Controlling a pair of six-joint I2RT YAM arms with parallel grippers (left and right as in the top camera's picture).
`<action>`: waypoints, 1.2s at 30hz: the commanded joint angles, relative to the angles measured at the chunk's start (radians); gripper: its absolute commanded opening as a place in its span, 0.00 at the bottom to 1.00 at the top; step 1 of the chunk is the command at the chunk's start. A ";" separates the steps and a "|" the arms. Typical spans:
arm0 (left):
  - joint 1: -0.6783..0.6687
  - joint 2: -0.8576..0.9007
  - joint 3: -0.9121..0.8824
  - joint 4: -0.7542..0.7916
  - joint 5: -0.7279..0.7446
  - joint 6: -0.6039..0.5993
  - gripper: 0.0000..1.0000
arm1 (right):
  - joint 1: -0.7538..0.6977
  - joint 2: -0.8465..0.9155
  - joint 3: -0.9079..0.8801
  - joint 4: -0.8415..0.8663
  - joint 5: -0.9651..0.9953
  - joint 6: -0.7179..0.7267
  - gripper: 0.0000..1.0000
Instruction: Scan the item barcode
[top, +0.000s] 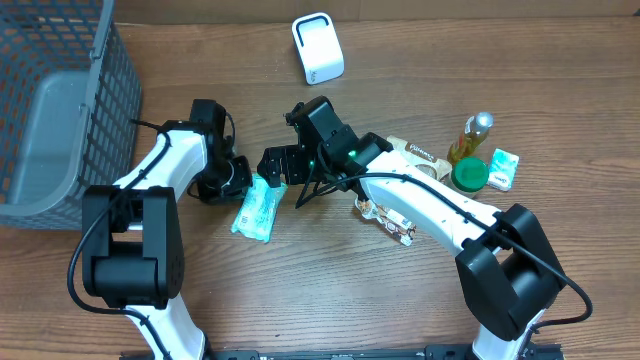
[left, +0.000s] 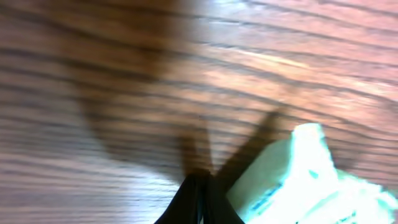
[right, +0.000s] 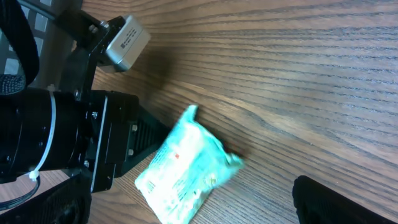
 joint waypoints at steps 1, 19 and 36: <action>-0.005 0.017 0.015 -0.009 0.032 0.006 0.05 | 0.003 0.008 0.011 0.006 -0.005 -0.002 1.00; 0.137 0.017 0.342 -0.085 -0.358 0.145 0.59 | 0.004 0.008 0.011 0.006 -0.005 -0.002 1.00; 0.144 0.017 0.342 -0.092 -0.417 0.144 1.00 | 0.003 0.008 0.011 0.006 -0.005 -0.002 1.00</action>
